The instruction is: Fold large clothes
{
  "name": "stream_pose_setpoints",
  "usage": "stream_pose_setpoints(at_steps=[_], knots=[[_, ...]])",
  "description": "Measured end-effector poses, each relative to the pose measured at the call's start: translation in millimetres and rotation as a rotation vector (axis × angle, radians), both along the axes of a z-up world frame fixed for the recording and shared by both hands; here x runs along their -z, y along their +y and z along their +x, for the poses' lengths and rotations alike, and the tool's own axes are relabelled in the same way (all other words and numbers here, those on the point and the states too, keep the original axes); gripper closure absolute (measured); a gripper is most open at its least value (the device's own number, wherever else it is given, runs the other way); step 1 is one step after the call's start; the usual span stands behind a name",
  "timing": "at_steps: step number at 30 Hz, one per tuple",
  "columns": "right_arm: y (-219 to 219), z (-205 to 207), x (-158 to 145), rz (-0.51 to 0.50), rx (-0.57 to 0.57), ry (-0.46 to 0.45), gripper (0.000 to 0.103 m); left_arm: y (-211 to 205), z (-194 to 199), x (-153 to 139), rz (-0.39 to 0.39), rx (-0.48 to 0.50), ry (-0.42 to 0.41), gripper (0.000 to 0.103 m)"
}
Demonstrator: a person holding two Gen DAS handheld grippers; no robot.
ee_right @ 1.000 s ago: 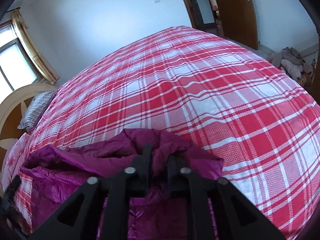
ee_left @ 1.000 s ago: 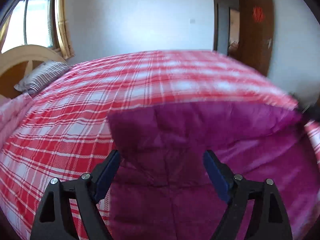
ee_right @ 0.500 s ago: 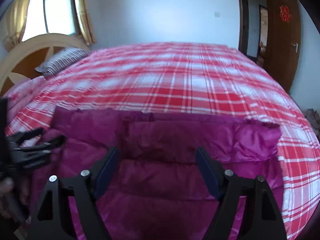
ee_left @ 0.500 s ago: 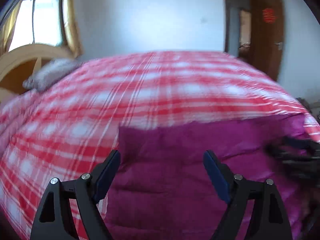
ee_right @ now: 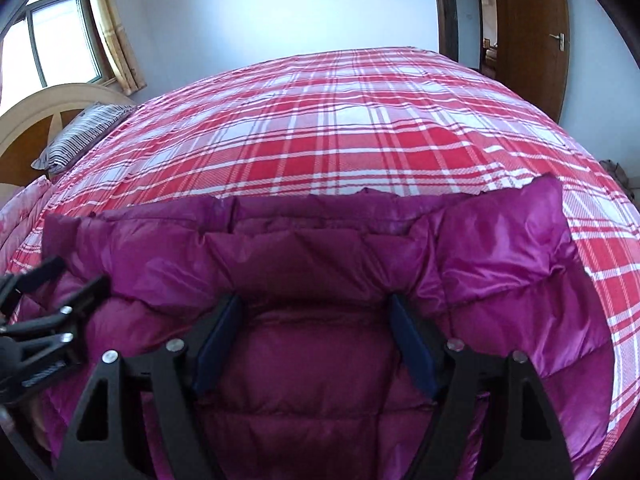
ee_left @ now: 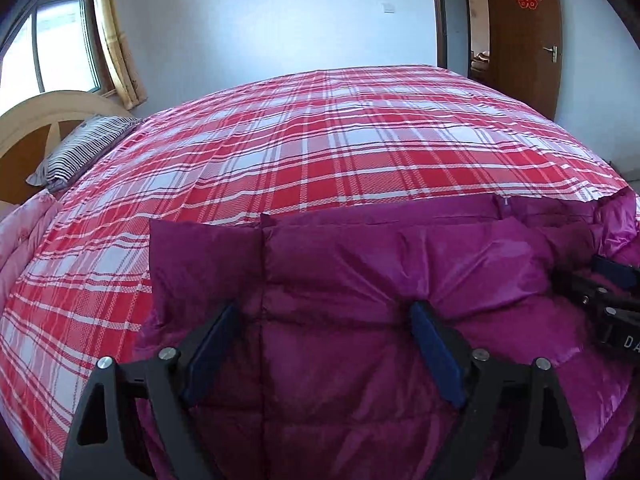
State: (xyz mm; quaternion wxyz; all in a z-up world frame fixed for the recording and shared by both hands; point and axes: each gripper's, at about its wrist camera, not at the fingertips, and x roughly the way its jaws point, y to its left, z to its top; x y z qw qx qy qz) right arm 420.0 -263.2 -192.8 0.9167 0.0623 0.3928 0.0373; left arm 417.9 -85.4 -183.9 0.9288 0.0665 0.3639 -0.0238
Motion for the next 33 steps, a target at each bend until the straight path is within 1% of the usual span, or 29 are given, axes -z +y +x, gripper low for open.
stream_pose_setpoints(at_steps=[5, 12, 17, 19, 21, 24, 26, 28, 29, 30, 31, 33], knots=[[1, 2, 3, -0.005, 0.004, 0.003, 0.023, 4, 6, 9, -0.019, -0.011, 0.019, 0.009], [2, 6, 7, -0.015, 0.010, 0.016, 0.021, 2, 10, 14, -0.005, -0.022, 0.043, 0.005], [5, 9, 10, -0.044, 0.012, 0.032, 0.020, 0, 12, 16, 0.009, -0.029, 0.058, 0.004], [6, 9, 11, -0.050, 0.013, 0.035, 0.020, 1, 12, 13, 0.012, -0.034, 0.061, 0.004], [6, 10, 12, -0.057, 0.014, 0.035, 0.019, 4, 9, 2, 0.018, -0.049, 0.045, 0.004], [6, 10, 13, -0.062, 0.015, 0.036, 0.019, 15, 6, -22, -0.015, -0.065, -0.033, 0.004], [7, 10, 13, -0.066, 0.015, 0.037, 0.019, 21, 14, -27, 0.007, -0.095, -0.049, 0.004], [7, 11, 13, -0.069, 0.016, 0.038, 0.018, 24, 29, -16, 0.042, -0.112, -0.007, 0.004], [7, 11, 14, -0.070, 0.016, 0.038, 0.018, 25, 38, -6, 0.061, -0.117, 0.036, 0.004], [7, 11, 14, -0.070, 0.016, 0.037, 0.018, 27, 45, 4, 0.050, -0.124, 0.073, 0.003], [7, 11, 14, -0.069, 0.017, 0.037, 0.018, 29, 47, 8, 0.027, -0.129, 0.082, 0.002], [8, 11, 14, -0.068, 0.017, 0.037, 0.018, 32, 49, 14, 0.007, -0.151, 0.079, 0.001]])
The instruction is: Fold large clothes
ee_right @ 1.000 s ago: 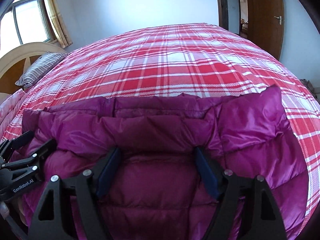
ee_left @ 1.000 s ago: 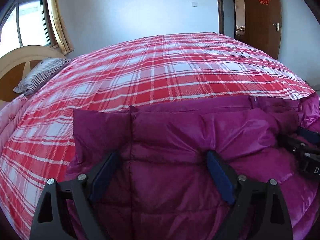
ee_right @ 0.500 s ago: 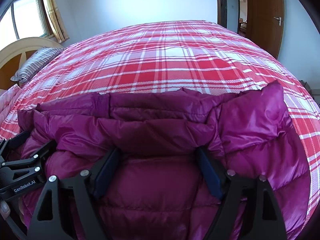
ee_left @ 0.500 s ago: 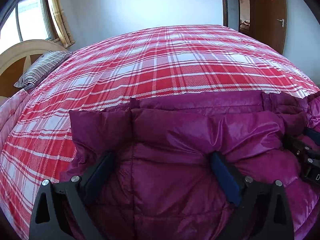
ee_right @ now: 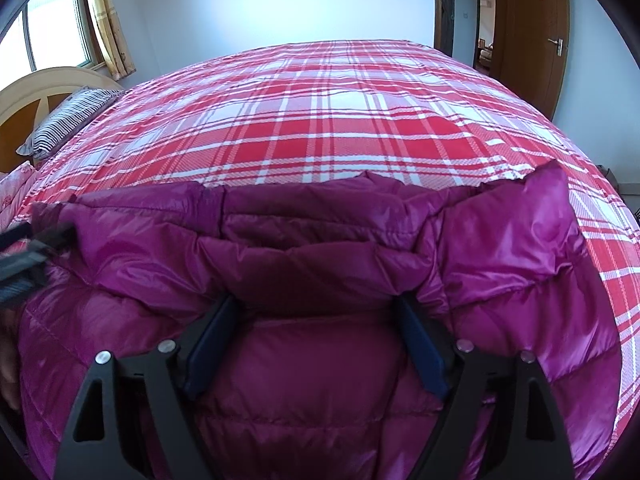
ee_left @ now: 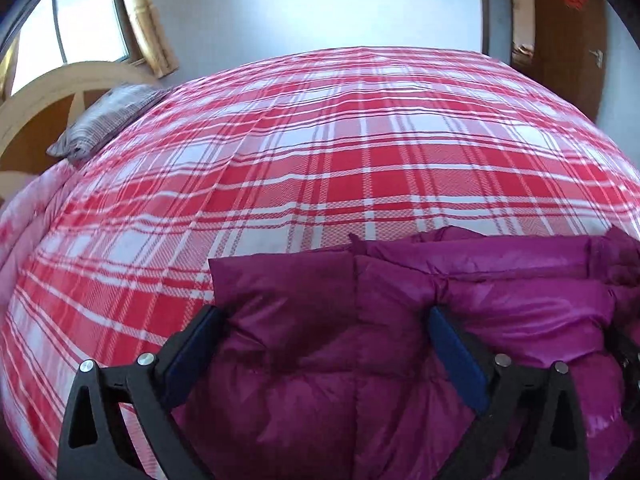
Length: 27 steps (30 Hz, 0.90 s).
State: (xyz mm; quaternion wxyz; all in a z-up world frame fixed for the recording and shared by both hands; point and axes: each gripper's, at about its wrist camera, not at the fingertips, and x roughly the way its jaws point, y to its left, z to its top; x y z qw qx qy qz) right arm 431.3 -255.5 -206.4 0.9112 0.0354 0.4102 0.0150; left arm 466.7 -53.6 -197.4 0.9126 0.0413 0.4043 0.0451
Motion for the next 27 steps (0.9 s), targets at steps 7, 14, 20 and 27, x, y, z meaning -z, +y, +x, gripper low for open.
stream_pose_setpoints(at_steps=[7, 14, 20, 27], knots=[[2, 2, -2, -0.020, 0.001, 0.012, 0.018, -1, 0, 7, 0.004, -0.011, -0.013, 0.001], [16, -16, -43, -0.017, 0.086, -0.093, 0.021, -5, -1, 8, 0.020, -0.016, -0.026, 0.001], [55, -3, -31, -0.077, 0.017, -0.055, 0.020, -2, -1, 8, -0.006, -0.015, -0.023, 0.001], [53, 5, -7, -0.088, 0.029, 0.001, 0.017, -2, 0, 8, -0.002, -0.014, -0.018, 0.001]])
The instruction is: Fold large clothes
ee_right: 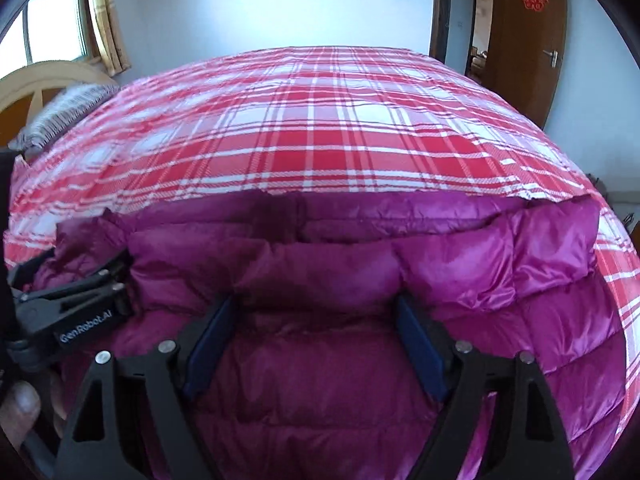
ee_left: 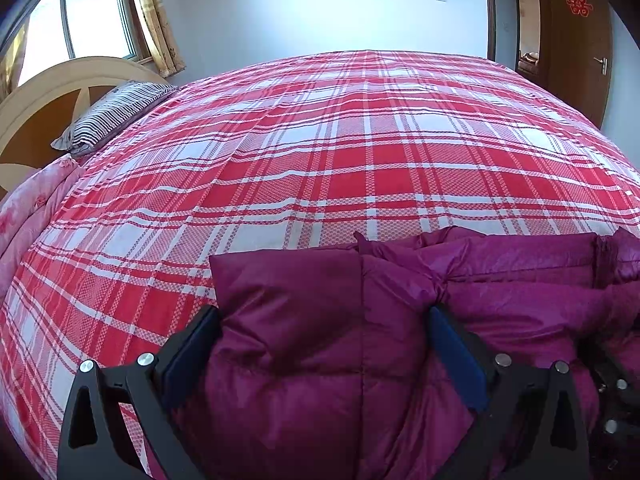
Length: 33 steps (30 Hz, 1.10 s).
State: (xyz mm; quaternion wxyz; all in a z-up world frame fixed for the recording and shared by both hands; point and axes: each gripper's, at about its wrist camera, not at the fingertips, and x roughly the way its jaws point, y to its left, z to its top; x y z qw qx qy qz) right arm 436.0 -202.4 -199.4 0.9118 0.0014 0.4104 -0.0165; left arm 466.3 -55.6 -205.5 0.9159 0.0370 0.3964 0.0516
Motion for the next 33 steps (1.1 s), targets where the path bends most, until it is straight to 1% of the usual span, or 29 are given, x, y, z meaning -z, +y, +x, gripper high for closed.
stream_pose_setpoints(at_steps=[6, 8, 10, 12, 13, 14, 15, 17, 18, 19, 21, 22, 23, 25, 26, 27, 28, 29, 30, 32, 33], knots=[[2, 4, 6, -0.008, -0.002, 0.024, 0.015, 1, 0, -5, -0.001, 0.004, 0.023, 0.001], [0, 5, 7, -0.002, -0.001, 0.024, 0.015, 6, -7, -13, -0.038, -0.009, 0.034, 0.001], [1, 5, 8, -0.004, -0.002, 0.023, 0.014, 8, -18, -22, -0.095, -0.011, 0.013, 0.001], [1, 5, 8, 0.000, -0.002, 0.021, 0.014, 3, -25, -24, -0.118, 0.002, 0.005, 0.001], [1, 6, 8, 0.001, -0.002, 0.019, 0.014, -2, -25, -22, -0.102, 0.011, 0.009, 0.001], [1, 6, 8, 0.002, -0.002, 0.019, 0.014, -8, -23, -16, -0.058, 0.014, 0.021, 0.001], [1, 6, 8, 0.004, -0.003, 0.019, 0.014, -9, -21, -12, -0.061, 0.008, 0.021, 0.001], [1, 6, 6, 0.007, -0.006, 0.019, 0.014, -3, -14, 0, -0.096, 0.004, 0.047, 0.001], [1, 5, 5, 0.005, -0.014, 0.018, 0.014, -2, -13, 0, -0.104, 0.004, 0.047, 0.001], [-2, 3, 1, 0.042, -0.025, 0.012, 0.014, -2, -13, 1, -0.106, 0.005, 0.044, 0.001], [-19, -4, -11, 0.131, -0.047, -0.007, 0.015, -3, -13, 1, -0.105, 0.007, 0.039, 0.001], [-25, -7, -17, 0.142, -0.044, -0.030, 0.015, -3, -13, 2, -0.106, 0.008, 0.039, 0.001], [-35, -12, -25, 0.146, -0.032, -0.071, 0.015, -3, -12, 2, -0.106, 0.009, 0.039, 0.001], [-67, -20, -40, 0.154, 0.039, -0.148, 0.013, -5, -11, 3, -0.097, 0.010, 0.038, 0.001], [-78, -20, -42, 0.165, 0.064, -0.163, 0.011, -6, -11, 3, -0.093, 0.011, 0.037, 0.001], [-96, -17, -42, 0.176, 0.113, -0.163, 0.010, -7, -11, 3, -0.091, 0.012, 0.036, 0.001], [-114, -11, -37, 0.190, 0.159, -0.139, 0.010, -8, -11, 3, -0.090, 0.015, 0.036, 0.001], [-124, -6, -32, 0.201, 0.181, -0.117, 0.010, -8, -11, 3, -0.090, 0.018, 0.035, 0.001], [-138, 1, -19, 0.214, 0.213, -0.076, 0.010, -9, -10, 2, -0.085, 0.020, 0.035, 0.001], [-148, 8, -3, 0.256, 0.219, -0.045, 0.008, -11, -12, -3, -0.071, 0.024, 0.036, 0.001], [-149, 10, 0, 0.262, 0.219, -0.047, 0.006, -11, -14, -6, -0.065, 0.021, 0.034, 0.001]])
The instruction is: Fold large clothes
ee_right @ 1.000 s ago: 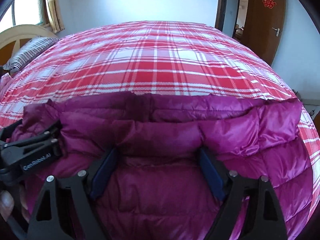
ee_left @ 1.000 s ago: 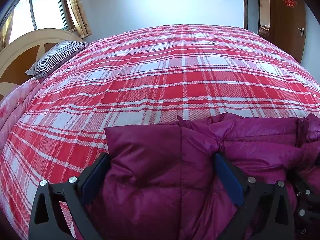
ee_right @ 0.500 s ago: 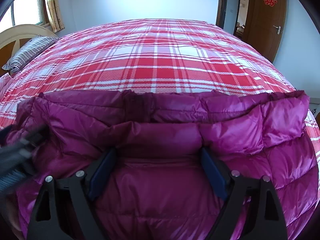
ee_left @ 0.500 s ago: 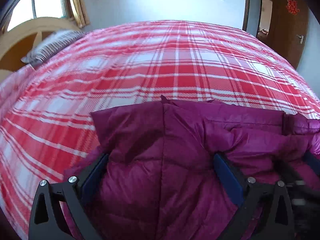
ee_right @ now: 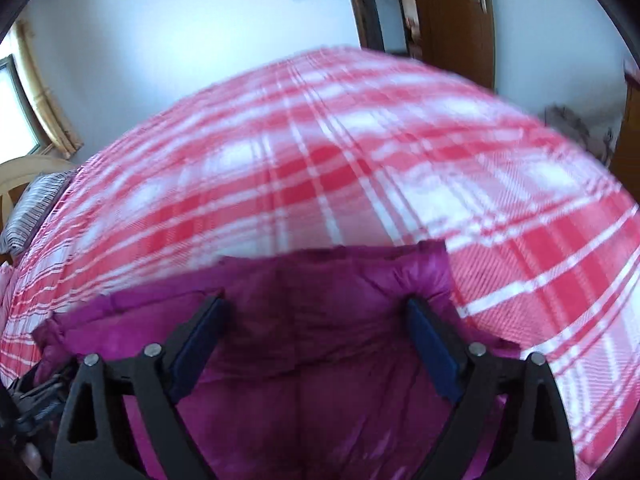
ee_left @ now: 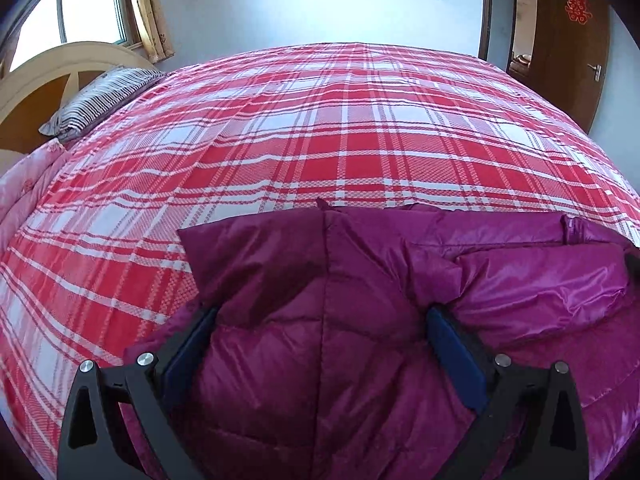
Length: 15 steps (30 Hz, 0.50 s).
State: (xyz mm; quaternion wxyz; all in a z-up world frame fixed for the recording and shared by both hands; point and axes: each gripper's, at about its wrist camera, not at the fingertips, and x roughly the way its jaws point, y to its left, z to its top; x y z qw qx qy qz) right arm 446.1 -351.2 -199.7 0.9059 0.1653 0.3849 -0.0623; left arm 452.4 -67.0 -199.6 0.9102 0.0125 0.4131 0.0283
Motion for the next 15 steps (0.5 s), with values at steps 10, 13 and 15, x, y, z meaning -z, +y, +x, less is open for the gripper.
stream_pose_setpoints(at_steps=[10, 13, 15], knots=[[9, 7, 5, -0.075, -0.006, 0.024, 0.000, -47, -35, -15, 0.127, 0.128, -0.067, 0.001], [11, 8, 5, -0.080, -0.005, 0.023, 0.000, -46, -28, -4, 0.110, 0.115, -0.052, 0.001], [11, 7, 5, -0.082, -0.005, 0.022, 0.000, -45, -24, 0, 0.094, 0.110, -0.043, 0.001]])
